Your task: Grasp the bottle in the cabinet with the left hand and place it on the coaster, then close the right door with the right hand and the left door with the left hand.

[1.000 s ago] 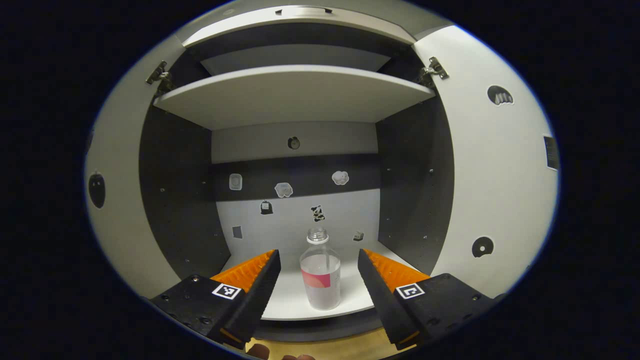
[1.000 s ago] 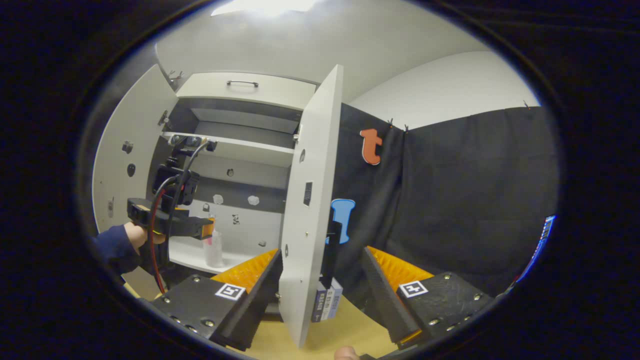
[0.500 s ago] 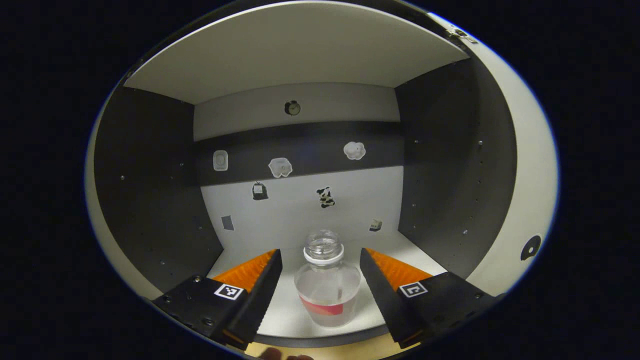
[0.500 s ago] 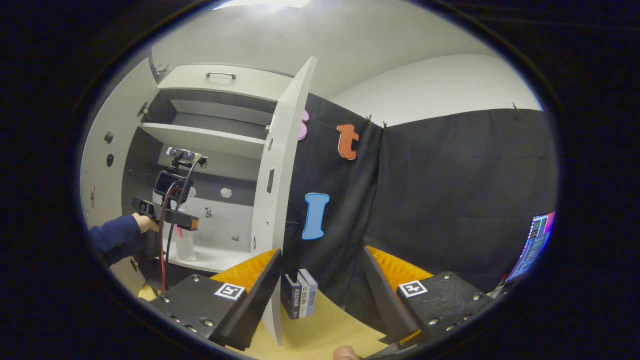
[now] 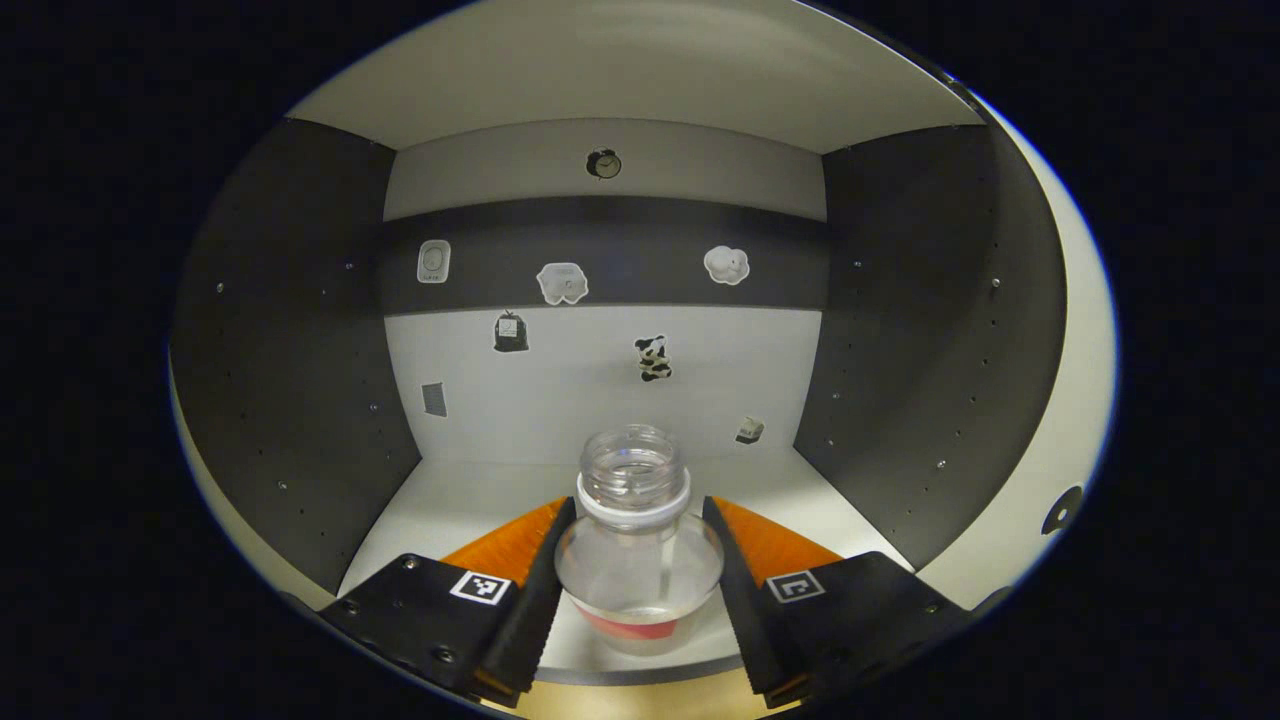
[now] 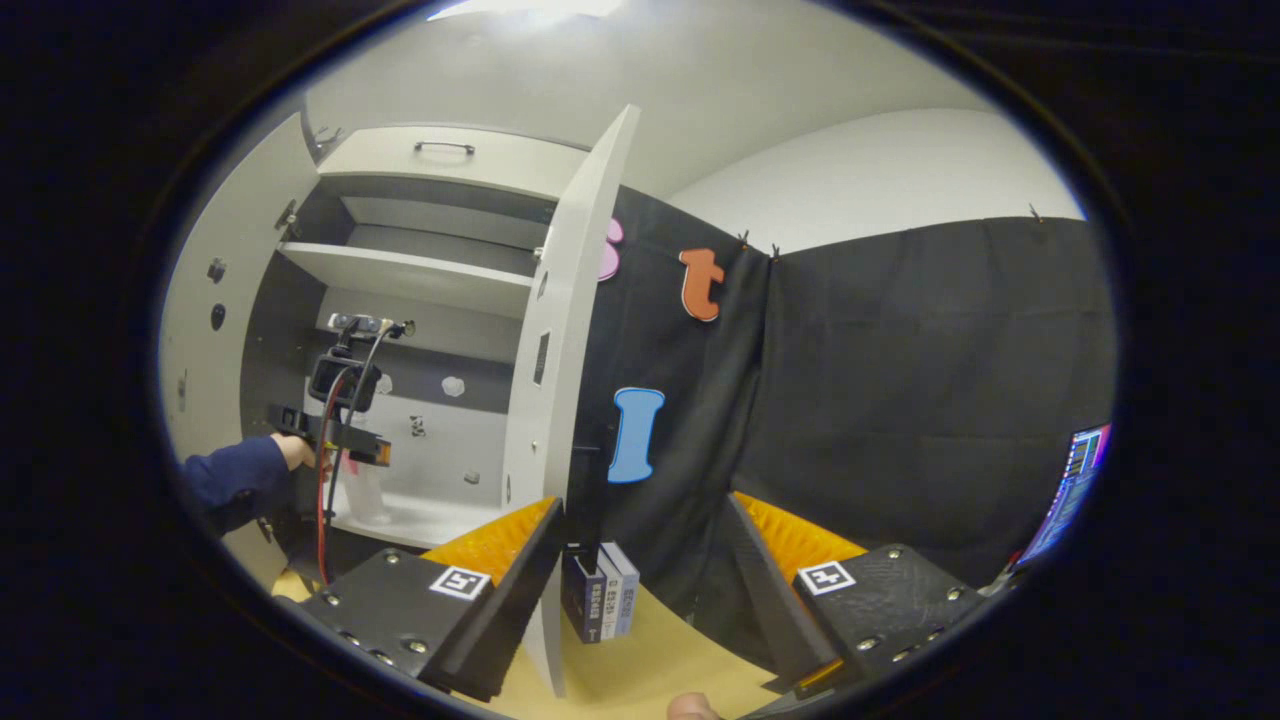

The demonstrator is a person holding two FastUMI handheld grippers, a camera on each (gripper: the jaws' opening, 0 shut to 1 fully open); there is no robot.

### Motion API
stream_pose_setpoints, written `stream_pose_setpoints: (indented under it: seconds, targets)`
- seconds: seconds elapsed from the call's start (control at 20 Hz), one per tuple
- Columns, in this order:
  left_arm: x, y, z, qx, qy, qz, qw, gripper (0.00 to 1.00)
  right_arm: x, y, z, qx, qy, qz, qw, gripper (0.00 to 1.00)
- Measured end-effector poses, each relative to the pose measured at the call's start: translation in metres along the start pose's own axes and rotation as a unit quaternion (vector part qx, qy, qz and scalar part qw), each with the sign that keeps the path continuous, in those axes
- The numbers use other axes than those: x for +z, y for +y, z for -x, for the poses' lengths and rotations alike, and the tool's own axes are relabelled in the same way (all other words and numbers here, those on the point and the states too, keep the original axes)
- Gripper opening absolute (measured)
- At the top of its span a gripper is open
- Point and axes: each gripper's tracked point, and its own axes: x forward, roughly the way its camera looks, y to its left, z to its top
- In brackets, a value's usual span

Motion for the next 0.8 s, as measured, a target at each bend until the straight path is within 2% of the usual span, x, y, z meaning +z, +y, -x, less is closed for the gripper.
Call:
stream_pose_setpoints:
  seconds: [0.05,0.3,0.8]
  targets:
    - [0.001,0.0,0.007,-0.004,-0.004,0.0,1.0,0.78,0.0,0.001,0.0,0.0,0.002,-0.003,1.0,0.96]
    - [0.002,0.0,0.054,-0.023,-0.023,0.0,0.999,0.77,0.002,0.002,0.0,0.009,0.003,-0.015,1.0,0.94]
    - [-0.037,-0.004,0.163,-0.045,-0.057,0.023,0.997,0.77,0.013,0.009,0.008,0.052,-0.019,-0.014,0.998,0.96]
